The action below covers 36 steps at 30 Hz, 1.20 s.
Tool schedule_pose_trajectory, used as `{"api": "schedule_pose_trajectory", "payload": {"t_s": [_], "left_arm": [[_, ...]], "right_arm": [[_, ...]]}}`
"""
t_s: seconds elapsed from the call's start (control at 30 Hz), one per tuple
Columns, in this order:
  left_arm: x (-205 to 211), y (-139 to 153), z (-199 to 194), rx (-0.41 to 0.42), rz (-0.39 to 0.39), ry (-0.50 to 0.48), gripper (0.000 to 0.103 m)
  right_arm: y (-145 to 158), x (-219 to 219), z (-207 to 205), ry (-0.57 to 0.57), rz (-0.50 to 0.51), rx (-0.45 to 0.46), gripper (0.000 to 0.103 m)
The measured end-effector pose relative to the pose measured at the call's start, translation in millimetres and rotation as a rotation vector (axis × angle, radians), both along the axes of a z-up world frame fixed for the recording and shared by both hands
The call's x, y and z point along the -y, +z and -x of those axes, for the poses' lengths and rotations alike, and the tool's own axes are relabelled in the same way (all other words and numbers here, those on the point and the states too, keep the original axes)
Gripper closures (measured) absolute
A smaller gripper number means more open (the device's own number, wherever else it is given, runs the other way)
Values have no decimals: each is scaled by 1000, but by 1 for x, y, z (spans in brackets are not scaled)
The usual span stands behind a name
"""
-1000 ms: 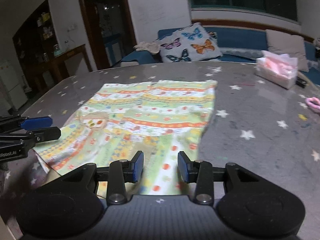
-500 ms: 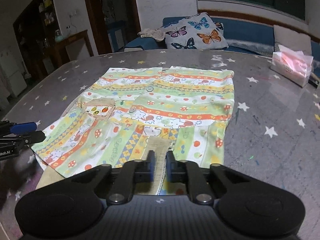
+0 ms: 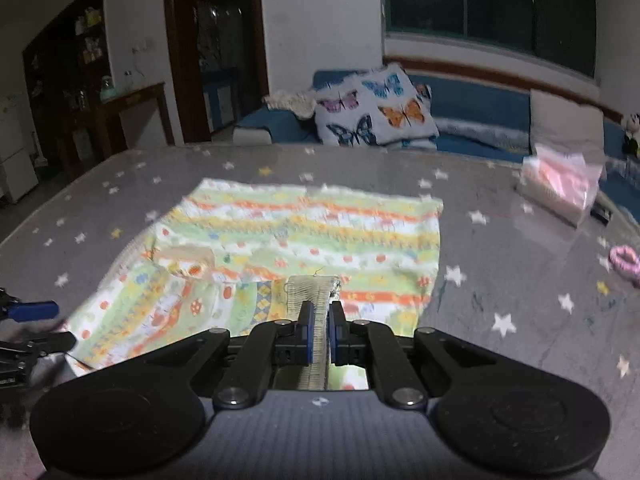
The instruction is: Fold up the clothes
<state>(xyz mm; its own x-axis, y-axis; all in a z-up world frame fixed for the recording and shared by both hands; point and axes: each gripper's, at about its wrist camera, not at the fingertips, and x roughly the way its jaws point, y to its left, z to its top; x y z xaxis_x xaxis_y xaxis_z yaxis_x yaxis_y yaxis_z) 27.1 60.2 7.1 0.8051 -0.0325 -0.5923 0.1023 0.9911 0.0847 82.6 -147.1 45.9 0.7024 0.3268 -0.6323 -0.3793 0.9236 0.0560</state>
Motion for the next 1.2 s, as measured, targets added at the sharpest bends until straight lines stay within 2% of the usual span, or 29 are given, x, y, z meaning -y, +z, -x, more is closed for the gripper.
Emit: {"api": "schedule_pose_trajectory", "payload": {"t_s": [0.13,0.27,0.33,0.47,0.57,0.6,0.67,0.73,0.9,1.03,1.13,1.2], "left_arm": [[-2,4,4,4,-3,-16,53],[-3,8,10,10,3,-42,50],[0,8,13,13,-3,-66,46],[7,3,13,15,-39,-77,46],[6,3,8,17,-32,-61,53],[4,4,6,17,-23,-56,64],[2,5,6,19,-14,-54,70],[0,4,6,16,-6,-63,83],[-9,4,10,-4,-12,-36,87],[-19,6,11,-16,-17,-1,84],[-30,20,7,15,-5,33,84],[-28,29,-2,34,21,21,84]], "right_arm": [[-13,1,-4,-23,14,-17,97],[-1,0,2,-23,25,47,97],[4,1,1,-31,24,60,96],[-3,4,-6,-55,22,23,96],[-7,7,-7,-61,29,5,96],[-7,7,-6,-63,30,7,96],[-6,8,-5,-67,33,14,96],[-8,8,-7,-70,38,12,96],[-21,3,-9,-46,87,-29,95],[-12,11,-2,-48,66,-8,94],[-3,16,2,-30,54,9,94],[-3,18,0,-26,51,6,94]]}}
